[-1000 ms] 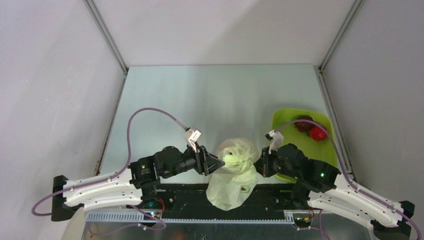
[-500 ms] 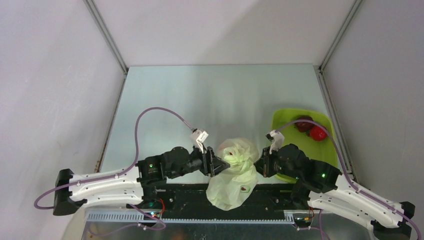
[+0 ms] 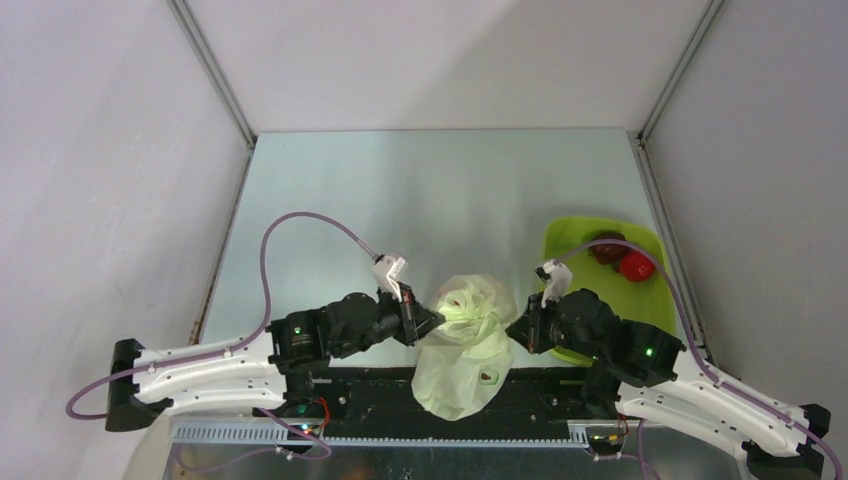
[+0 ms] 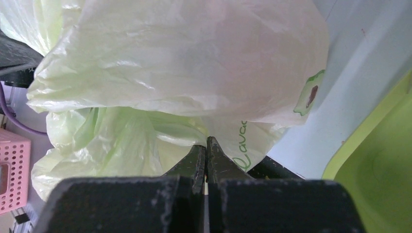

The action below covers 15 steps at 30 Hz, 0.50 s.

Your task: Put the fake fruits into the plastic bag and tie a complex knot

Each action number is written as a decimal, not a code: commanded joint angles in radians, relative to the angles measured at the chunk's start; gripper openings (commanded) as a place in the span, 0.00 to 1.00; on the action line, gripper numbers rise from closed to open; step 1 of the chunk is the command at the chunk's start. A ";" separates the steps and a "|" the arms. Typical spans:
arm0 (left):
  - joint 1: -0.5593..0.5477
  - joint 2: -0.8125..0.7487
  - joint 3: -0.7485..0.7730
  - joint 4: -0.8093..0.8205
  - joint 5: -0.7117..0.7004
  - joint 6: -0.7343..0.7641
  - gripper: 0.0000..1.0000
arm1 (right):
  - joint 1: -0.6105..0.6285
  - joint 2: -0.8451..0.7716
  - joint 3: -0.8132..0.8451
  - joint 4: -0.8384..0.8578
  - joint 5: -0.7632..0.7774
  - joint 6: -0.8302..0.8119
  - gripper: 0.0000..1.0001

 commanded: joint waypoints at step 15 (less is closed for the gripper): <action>0.067 -0.110 0.145 -0.343 -0.272 0.147 0.00 | 0.115 0.192 0.208 -0.211 0.517 0.029 0.00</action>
